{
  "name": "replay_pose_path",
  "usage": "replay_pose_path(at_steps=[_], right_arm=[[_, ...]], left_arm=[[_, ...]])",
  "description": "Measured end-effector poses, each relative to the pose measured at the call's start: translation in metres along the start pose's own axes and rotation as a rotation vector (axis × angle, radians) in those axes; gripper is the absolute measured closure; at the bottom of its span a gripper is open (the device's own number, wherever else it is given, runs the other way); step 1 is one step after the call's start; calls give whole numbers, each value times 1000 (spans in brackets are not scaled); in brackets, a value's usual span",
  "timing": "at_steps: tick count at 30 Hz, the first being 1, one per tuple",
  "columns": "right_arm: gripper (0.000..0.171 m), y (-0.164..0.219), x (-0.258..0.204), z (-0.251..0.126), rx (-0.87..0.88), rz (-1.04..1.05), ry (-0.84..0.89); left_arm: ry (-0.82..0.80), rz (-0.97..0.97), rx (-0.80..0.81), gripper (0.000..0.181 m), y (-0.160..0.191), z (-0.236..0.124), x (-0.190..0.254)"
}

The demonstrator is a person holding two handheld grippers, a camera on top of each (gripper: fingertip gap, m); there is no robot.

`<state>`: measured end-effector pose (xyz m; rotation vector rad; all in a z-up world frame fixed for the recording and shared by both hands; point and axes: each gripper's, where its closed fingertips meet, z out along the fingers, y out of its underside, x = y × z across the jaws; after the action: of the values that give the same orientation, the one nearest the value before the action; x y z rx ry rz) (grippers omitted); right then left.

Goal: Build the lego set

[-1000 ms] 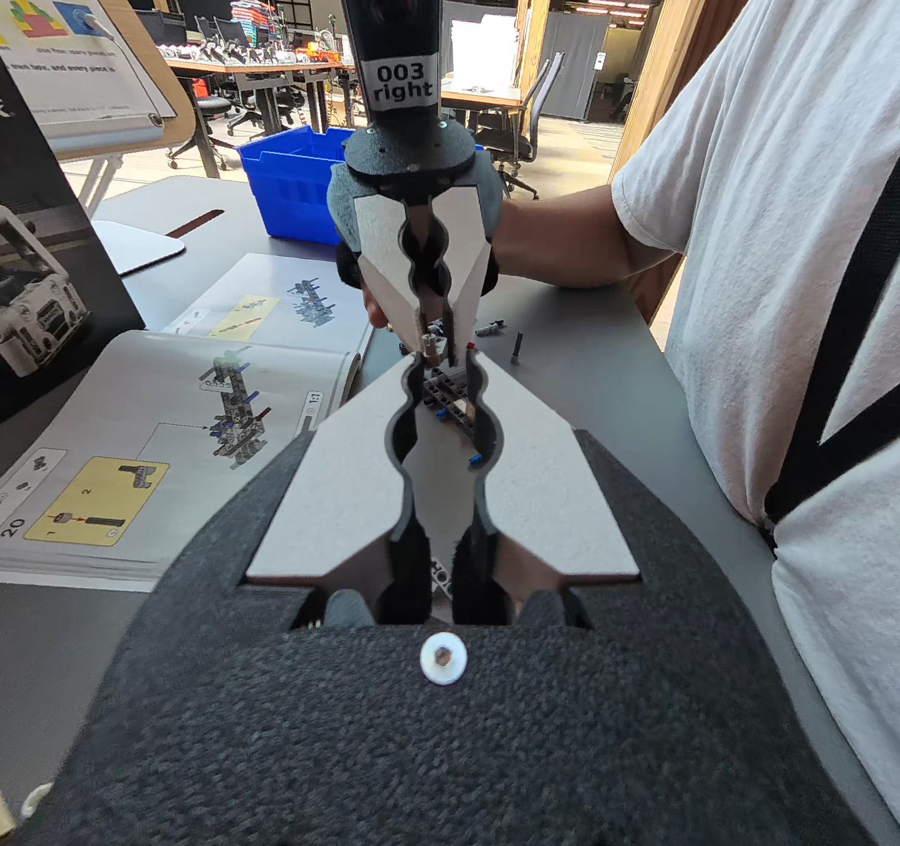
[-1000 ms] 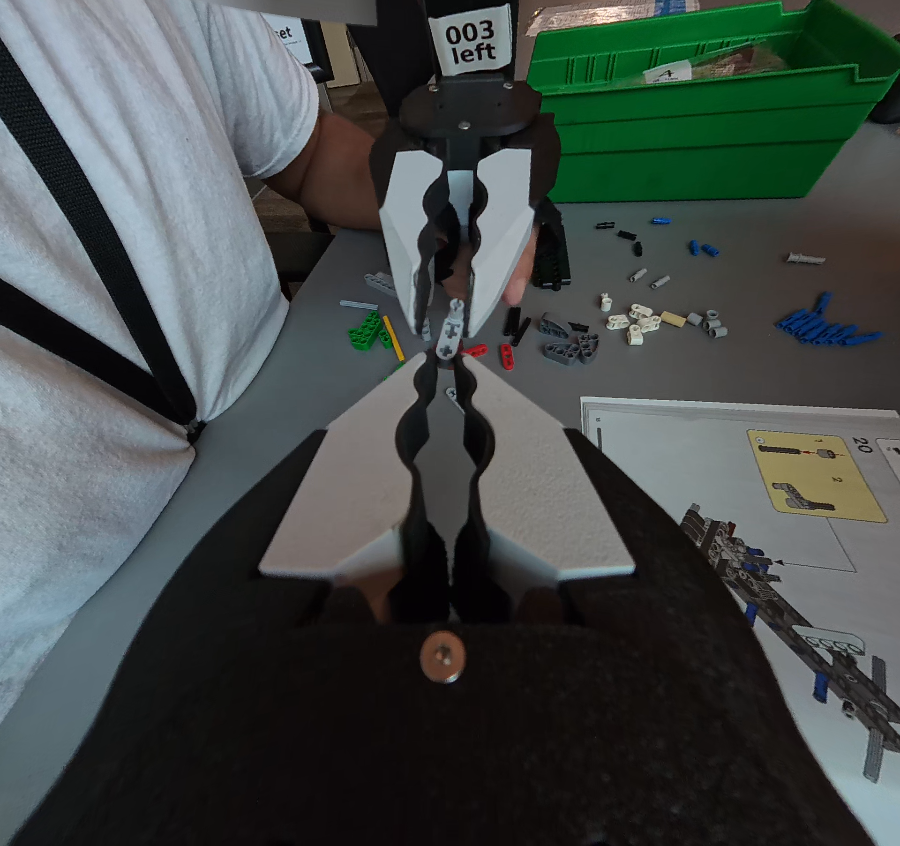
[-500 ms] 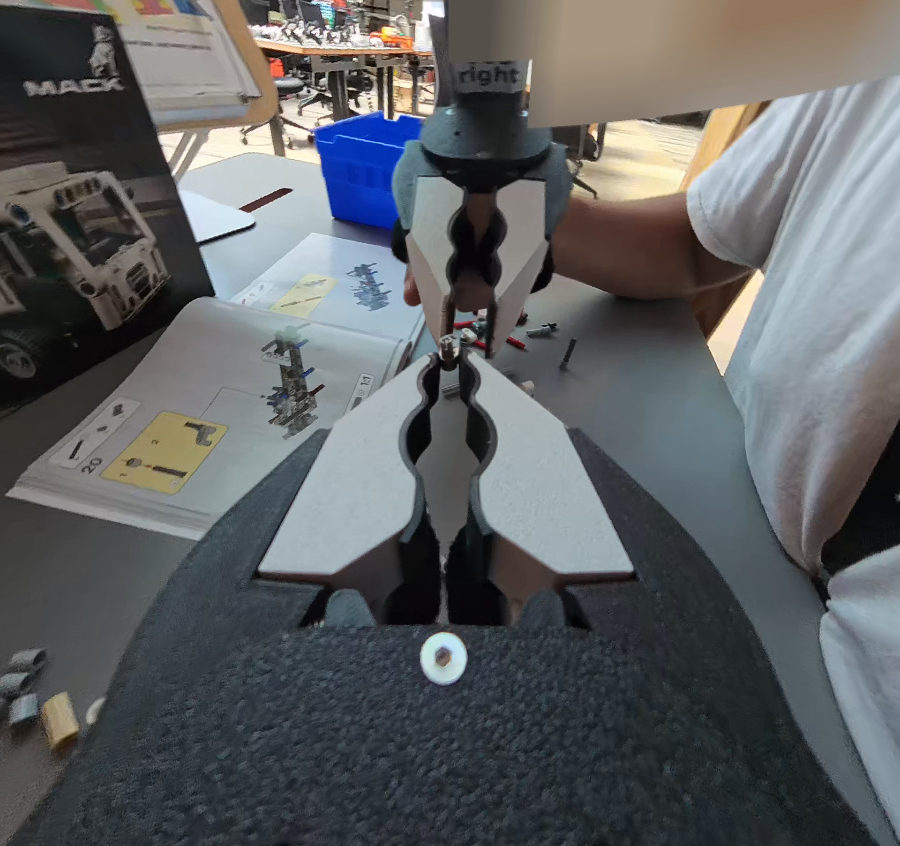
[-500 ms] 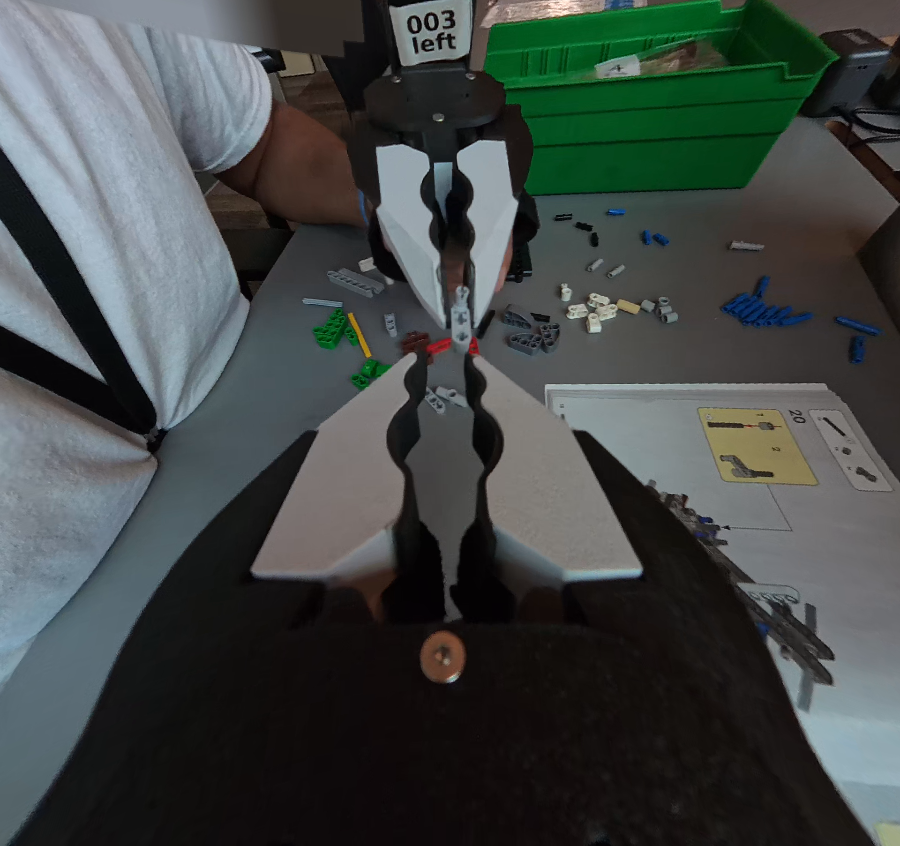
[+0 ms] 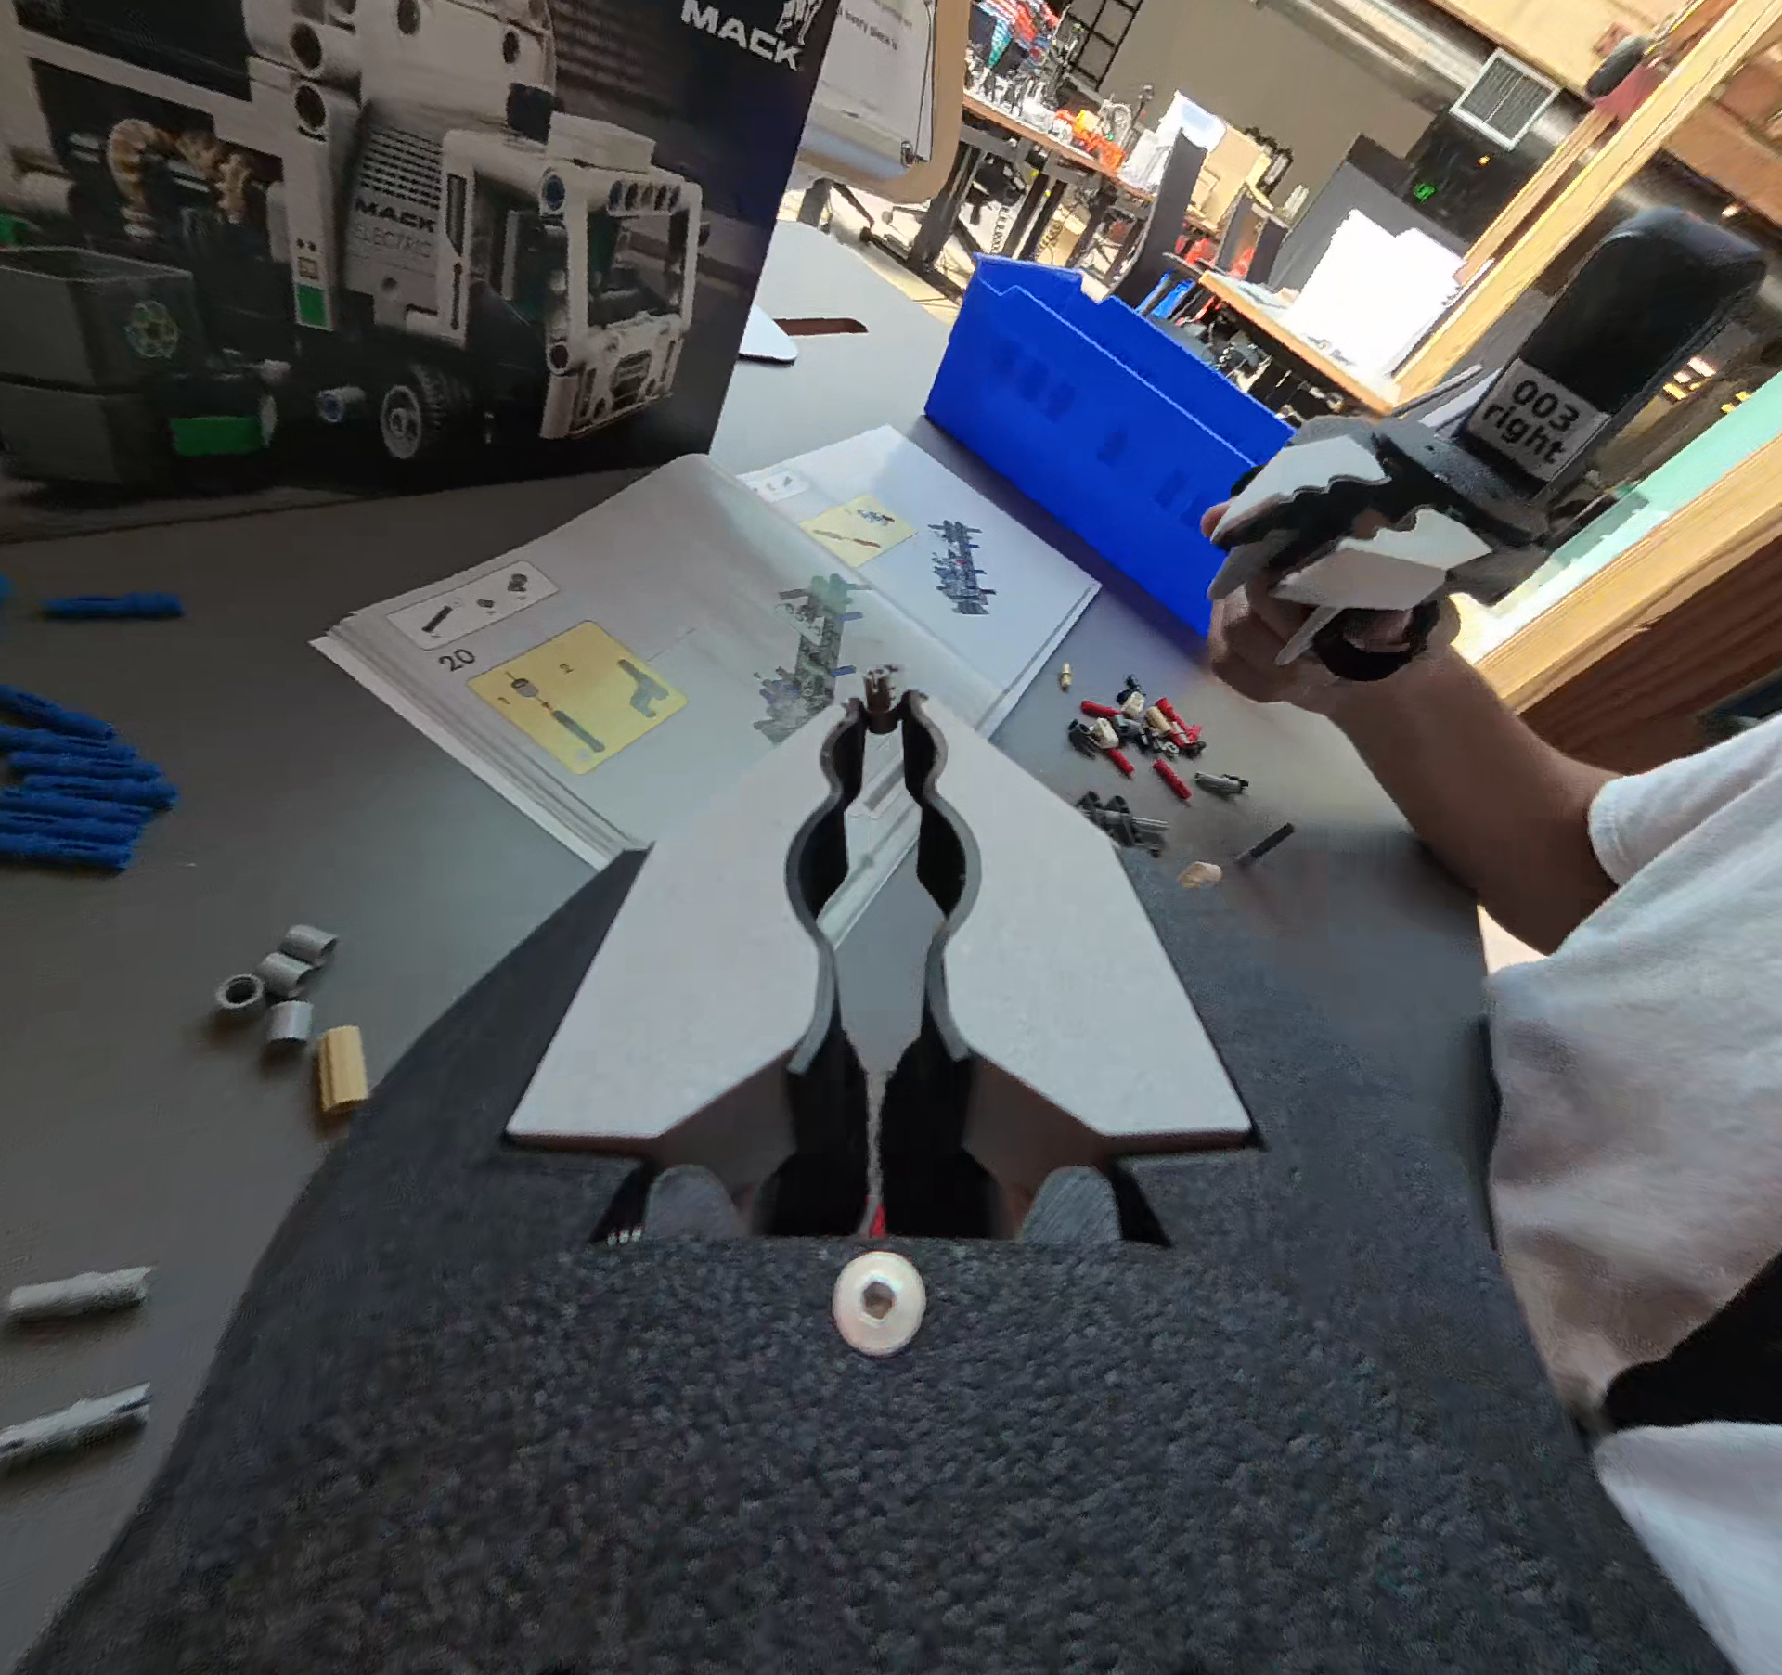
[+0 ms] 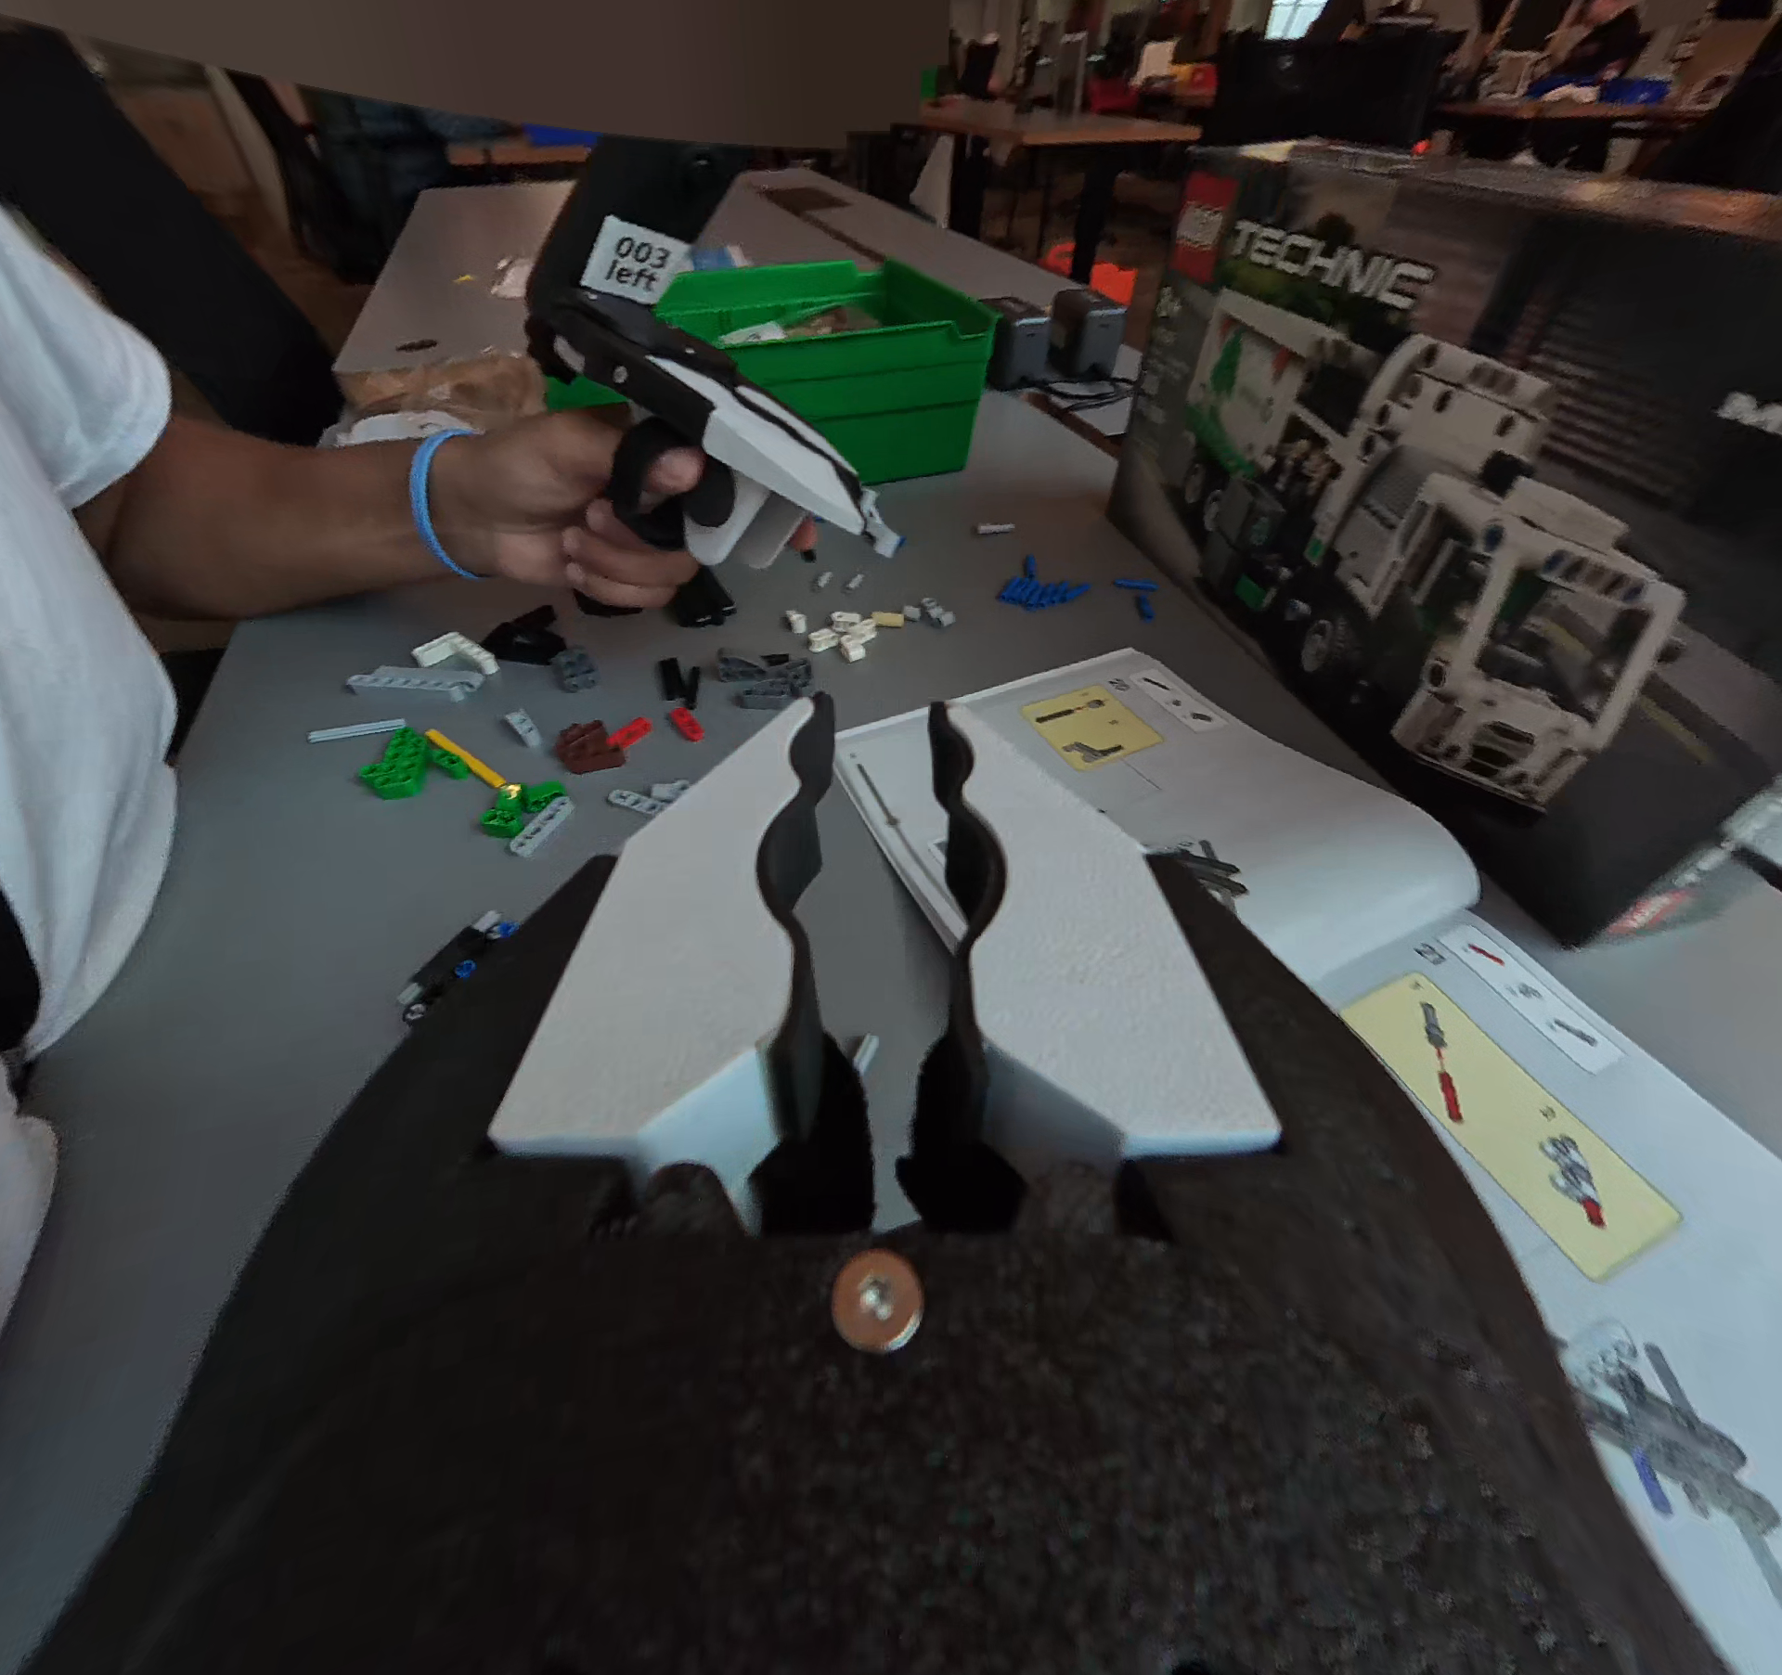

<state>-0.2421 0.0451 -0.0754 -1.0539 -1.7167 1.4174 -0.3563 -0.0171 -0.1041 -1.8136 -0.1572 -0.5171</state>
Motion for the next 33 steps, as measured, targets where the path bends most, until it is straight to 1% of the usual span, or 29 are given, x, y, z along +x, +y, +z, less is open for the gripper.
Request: replay_pose_path(at_steps=[1,2,3,5,6,14,26,27,29,31,33], right_arm=[[155,3,9,-5,17,17,43],[155,8,18,-9,-9,17,93],[156,9,25,-12,-42,-15,139],[156,6,37,-17,-32,-77,216],[157,8,40,-19,-29,-75,230],[157,33,49,-10,-97,-17,235],[159,44,68,-14,-94,67,271],[159,45,68,-13,-100,69,269],[160,46,68,-13,-101,65,270],[160,46,67,-13,-103,59,271],[160,44,67,-14,-103,43,279]], left_arm=[[-21,29,0,176,-1,-1,-3],[-45,54,0,176,-1,-2,-6],[-68,80,0,176,-2,-3,-9],[-102,127,0,176,-4,-4,-13],[-115,143,-3,175,-3,-4,-15],[-150,149,-24,175,3,-4,-28],[-186,161,-41,176,5,-6,-41],[-204,192,-44,176,5,-7,-43],[-259,333,-67,176,6,-8,-48],[-290,554,-72,177,5,-9,-45],[-240,819,-42,177,7,-9,-28]])
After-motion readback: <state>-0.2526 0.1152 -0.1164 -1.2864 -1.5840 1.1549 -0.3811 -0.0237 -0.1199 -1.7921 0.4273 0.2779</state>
